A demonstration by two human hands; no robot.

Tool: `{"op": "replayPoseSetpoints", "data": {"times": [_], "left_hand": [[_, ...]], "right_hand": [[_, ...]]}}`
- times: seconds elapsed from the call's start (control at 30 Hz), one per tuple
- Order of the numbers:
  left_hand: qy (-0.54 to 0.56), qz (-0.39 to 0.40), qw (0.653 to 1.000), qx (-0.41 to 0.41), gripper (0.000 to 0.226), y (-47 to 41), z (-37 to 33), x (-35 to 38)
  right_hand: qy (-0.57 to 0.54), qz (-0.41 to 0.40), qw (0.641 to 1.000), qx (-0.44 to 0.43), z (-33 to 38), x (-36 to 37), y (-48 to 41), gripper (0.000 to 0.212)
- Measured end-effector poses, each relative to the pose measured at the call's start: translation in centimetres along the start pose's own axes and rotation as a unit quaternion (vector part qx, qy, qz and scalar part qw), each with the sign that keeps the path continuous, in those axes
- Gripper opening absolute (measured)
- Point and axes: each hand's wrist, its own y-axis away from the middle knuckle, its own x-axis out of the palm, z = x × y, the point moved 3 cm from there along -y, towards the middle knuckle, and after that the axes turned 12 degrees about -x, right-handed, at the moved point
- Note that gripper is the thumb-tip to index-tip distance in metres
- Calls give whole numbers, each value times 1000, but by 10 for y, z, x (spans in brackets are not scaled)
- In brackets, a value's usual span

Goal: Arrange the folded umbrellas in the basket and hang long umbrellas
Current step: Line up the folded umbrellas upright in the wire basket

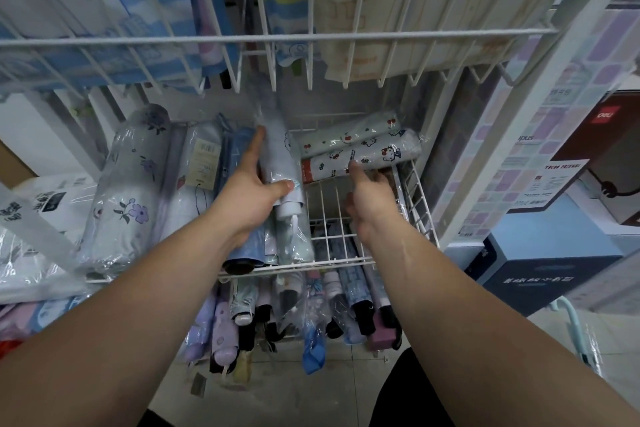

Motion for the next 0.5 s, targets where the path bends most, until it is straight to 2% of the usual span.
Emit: {"op": "replayPoseSetpoints", "data": {"times": [0.1,0.23,0.33,0.5], "left_hand": [[12,-7,1000,-19,97,-5,5,-1],[13,4,1000,-25,96,-9,9,-1],[14,15,999,-29,96,-9,10,-1],[32,15,999,-36,94,-9,12,-6]], "right_hand": [[-28,-24,999,-23,-3,7,-11,71],[-69,-42,996,-39,-6,9,-19,68],[-92,-26,993,-71,2,14,-23,49],[-81,-31,990,-114,22,26,-21,36]]}}
